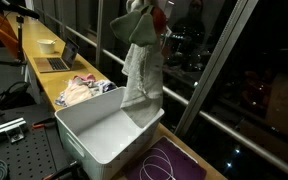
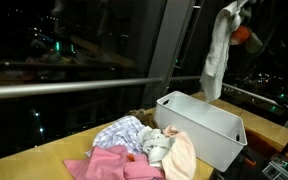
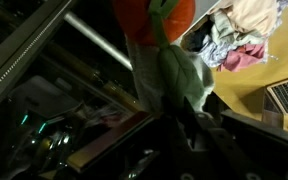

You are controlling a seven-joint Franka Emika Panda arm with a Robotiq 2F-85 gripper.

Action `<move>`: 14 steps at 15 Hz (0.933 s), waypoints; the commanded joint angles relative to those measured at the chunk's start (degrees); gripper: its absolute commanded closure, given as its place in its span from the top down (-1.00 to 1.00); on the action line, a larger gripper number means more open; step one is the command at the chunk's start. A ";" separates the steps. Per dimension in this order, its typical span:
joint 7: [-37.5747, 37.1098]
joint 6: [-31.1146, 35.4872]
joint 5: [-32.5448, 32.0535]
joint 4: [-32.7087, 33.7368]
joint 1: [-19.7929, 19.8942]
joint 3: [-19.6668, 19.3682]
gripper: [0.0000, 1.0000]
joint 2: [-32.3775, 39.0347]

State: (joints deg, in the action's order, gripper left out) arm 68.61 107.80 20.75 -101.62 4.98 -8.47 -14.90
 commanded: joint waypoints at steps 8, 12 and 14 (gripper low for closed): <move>0.85 1.43 -0.86 -5.05 -2.91 -0.33 -0.94 0.31; 0.62 1.44 -0.93 -8.42 -3.10 -0.03 -0.28 0.06; 0.51 1.29 -1.22 -9.64 -3.24 0.20 -0.12 -0.01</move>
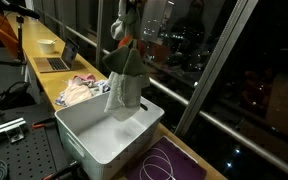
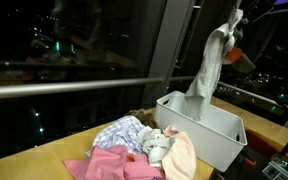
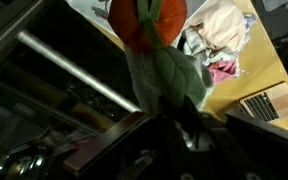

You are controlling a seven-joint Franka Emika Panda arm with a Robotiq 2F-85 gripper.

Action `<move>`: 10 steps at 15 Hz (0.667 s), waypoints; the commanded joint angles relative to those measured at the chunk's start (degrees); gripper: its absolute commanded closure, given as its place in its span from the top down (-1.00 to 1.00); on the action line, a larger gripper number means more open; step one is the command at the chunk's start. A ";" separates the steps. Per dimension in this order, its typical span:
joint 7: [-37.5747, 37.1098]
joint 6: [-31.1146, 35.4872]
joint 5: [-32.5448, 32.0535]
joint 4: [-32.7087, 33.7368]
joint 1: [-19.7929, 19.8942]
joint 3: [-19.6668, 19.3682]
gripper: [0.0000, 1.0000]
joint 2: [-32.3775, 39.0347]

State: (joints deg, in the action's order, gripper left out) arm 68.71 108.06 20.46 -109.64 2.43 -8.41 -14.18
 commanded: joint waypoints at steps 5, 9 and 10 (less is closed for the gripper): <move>0.08 0.69 -1.22 -2.54 -0.58 0.00 0.59 -0.56; 0.81 2.41 -1.61 -5.21 -1.58 1.38 1.00 -1.21; 0.54 3.65 -2.12 -6.76 -2.16 2.46 1.00 -1.43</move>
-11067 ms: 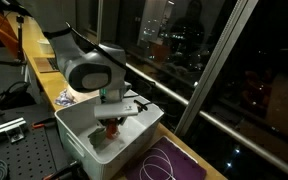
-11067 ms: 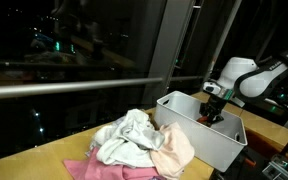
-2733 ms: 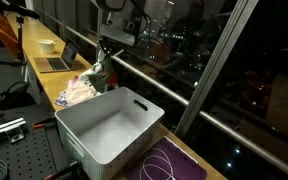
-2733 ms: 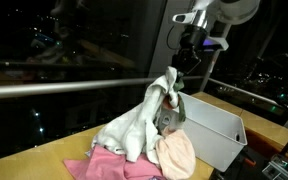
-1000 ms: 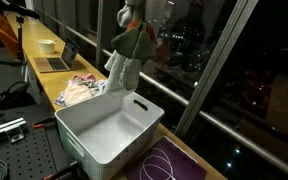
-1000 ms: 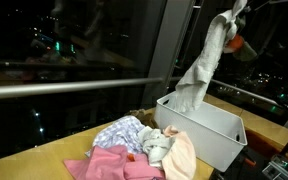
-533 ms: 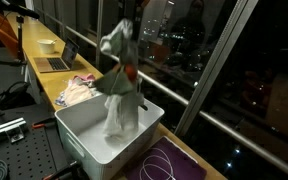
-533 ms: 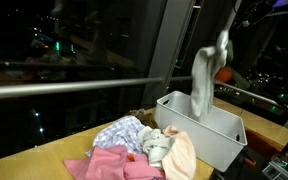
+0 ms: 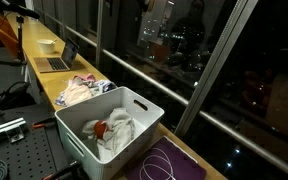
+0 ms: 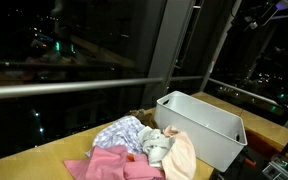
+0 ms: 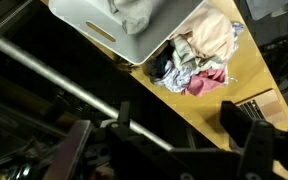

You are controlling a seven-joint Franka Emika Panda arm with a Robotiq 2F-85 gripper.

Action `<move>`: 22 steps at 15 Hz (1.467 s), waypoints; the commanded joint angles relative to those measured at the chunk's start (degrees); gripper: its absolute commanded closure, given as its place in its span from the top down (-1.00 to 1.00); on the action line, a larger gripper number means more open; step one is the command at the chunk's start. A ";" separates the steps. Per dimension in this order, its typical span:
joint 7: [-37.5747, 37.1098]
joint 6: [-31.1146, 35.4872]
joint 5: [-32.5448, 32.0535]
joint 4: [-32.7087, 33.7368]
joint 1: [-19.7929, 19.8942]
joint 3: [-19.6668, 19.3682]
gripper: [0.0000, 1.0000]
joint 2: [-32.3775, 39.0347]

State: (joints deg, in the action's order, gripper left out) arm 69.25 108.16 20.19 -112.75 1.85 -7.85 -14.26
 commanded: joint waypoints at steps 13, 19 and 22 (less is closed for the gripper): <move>-9.25 28.45 -18.19 -18.22 -10.30 14.40 1.00 8.63; -19.49 34.91 -29.47 -17.67 -11.98 17.59 1.00 19.75; -23.37 34.43 -32.60 -16.63 -13.31 18.93 1.00 23.87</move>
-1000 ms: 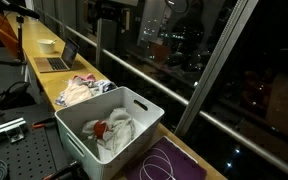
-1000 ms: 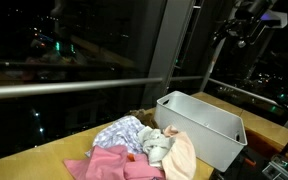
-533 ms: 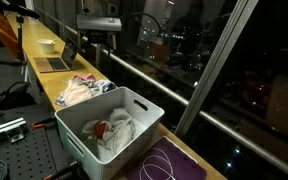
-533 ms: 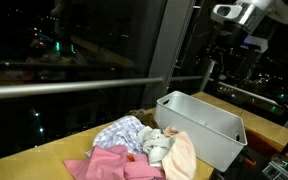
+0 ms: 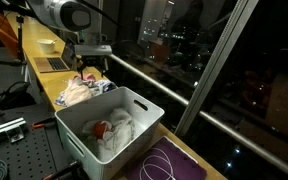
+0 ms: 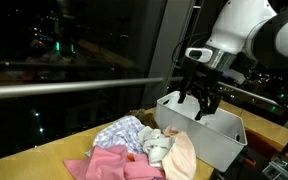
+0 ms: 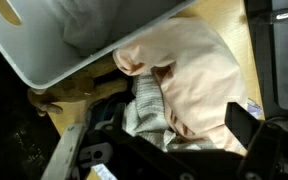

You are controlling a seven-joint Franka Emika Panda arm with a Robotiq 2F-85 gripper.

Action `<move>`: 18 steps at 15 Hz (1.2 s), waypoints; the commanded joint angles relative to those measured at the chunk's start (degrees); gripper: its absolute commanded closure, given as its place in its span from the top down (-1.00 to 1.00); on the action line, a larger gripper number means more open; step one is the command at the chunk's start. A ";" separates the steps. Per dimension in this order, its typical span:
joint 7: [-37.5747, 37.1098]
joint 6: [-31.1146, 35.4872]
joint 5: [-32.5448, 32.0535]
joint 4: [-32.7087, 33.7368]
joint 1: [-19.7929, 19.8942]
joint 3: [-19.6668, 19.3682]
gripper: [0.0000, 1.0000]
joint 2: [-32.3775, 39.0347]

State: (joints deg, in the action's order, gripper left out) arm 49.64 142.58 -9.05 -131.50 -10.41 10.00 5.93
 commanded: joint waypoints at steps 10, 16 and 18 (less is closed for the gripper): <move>-4.21 -4.99 -1.43 14.32 -1.98 4.53 1.00 14.82; -5.09 -5.82 -1.37 18.16 -3.35 6.94 1.00 21.29; -4.68 -6.11 -1.03 19.46 -3.14 7.17 1.00 23.76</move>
State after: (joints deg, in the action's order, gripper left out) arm 44.75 138.30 -10.81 -115.47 -13.89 16.52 25.87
